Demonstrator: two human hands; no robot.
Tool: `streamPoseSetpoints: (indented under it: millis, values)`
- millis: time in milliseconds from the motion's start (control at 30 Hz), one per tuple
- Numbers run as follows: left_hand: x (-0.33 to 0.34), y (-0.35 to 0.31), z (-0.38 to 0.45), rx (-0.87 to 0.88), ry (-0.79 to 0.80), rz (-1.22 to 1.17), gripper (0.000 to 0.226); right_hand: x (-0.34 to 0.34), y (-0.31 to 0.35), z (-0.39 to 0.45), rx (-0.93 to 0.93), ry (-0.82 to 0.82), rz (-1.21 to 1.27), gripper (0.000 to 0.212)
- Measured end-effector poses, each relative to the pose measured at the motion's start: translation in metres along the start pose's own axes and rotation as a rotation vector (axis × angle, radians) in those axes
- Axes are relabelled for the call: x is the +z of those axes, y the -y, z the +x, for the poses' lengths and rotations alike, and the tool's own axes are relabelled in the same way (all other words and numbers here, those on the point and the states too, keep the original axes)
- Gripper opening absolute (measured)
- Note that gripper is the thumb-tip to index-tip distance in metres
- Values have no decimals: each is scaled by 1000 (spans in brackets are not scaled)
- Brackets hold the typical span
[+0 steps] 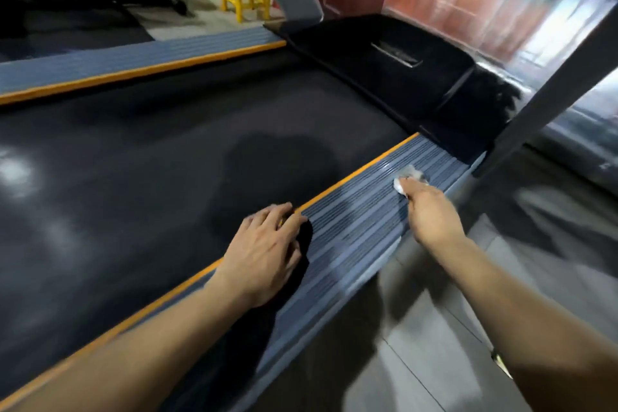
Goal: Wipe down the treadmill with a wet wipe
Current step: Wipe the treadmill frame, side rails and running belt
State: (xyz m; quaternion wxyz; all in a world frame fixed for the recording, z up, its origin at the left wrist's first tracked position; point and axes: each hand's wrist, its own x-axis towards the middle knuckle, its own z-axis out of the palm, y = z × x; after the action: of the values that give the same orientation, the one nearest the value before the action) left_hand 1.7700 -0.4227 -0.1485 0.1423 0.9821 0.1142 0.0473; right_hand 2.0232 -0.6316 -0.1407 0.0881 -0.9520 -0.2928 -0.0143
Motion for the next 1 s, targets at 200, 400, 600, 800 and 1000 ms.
streamPoseSetpoints:
  millis: [200, 400, 600, 800, 1000]
  values:
    - [-11, 27, 32, 1, 4, -62, 56, -31, 20, 31, 170, 104, 13, 33]
    - [-4, 58, 124, -88, -57, -13, 57, -40, 14, 79, -17, -114, 124, 33]
    - [3, 126, 219, -306, -127, 141, 53, -10, 32, 200, -159, -146, 339, 27]
    - [-3, 184, 277, -499, -139, 128, 78, 21, 84, 344, -300, -144, 462, 32]
    - [3, 190, 278, -517, -109, 130, 67, 60, 152, 453, -470, -165, 489, 35]
